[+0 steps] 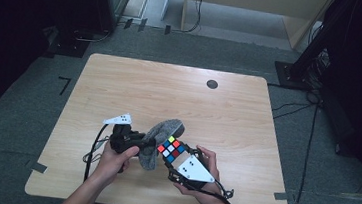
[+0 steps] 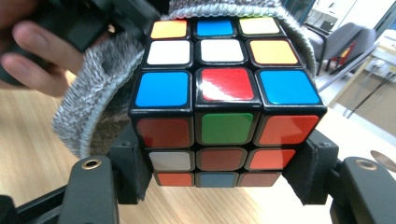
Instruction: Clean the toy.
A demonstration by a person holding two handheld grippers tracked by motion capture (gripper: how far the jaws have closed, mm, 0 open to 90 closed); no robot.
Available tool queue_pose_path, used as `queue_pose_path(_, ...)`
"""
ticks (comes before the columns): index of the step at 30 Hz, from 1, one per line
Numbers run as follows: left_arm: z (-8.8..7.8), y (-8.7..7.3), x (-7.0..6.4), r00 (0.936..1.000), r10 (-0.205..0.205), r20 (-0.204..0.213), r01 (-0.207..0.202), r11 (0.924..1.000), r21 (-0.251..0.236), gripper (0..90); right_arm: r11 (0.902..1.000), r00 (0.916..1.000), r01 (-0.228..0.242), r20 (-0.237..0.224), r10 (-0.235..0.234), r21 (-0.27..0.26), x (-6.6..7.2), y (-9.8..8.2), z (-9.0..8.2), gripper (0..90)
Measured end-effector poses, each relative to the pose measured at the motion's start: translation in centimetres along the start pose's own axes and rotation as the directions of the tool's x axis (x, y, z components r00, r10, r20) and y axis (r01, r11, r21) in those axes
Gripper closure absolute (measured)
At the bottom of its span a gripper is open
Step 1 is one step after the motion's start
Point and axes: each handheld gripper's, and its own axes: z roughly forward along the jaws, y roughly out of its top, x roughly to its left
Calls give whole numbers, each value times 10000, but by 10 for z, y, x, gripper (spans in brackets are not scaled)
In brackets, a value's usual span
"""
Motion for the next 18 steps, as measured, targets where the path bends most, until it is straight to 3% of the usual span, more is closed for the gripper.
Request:
queue_pose_path(2,-5,5,-8,9977,287,611,-251,9980,-583,680,9999,10000,-38,26,37,108,-1,-1,0,345)
queue_pose_path(4,-5,7,-9,9983,294,503,-266,9980,-568,658,9999,9999,-91,115,90,126,-3,-2,0,346)
queue_pose_path(7,3,3,-2,9989,-443,-125,445,9989,133,661,9999,9998,-151,142,151,14,-3,0,-2,346)
queue_pose_path(8,5,0,2,9974,-723,-54,724,9970,265,662,9999,9998,-99,147,98,88,-2,1,-2,345)
queue_pose_path(9,5,0,2,9974,-723,-54,724,9970,265,670,9999,9998,-99,147,98,88,-2,1,-2,345)
queue_pose_path(11,2,2,-2,9987,-469,184,469,9989,27,678,9999,9999,-9,169,6,124,-1,-1,-2,345)
queue_pose_path(12,-3,6,-7,9975,-271,651,298,9987,-406,675,9999,9999,-65,114,64,84,-1,-1,-1,345)
queue_pose_path(14,-5,7,-8,9962,-283,825,325,9983,-493,667,9999,9998,-88,154,87,69,-2,-1,-2,345)
queue_pose_path(16,-4,8,-8,9974,-334,636,360,9985,-410,650,9997,9996,-235,160,236,-97,-4,1,-3,346)
queue_pose_path(18,1,5,-5,9995,-312,-112,314,9994,172,654,9997,9996,-196,181,199,-145,-4,2,-4,346)
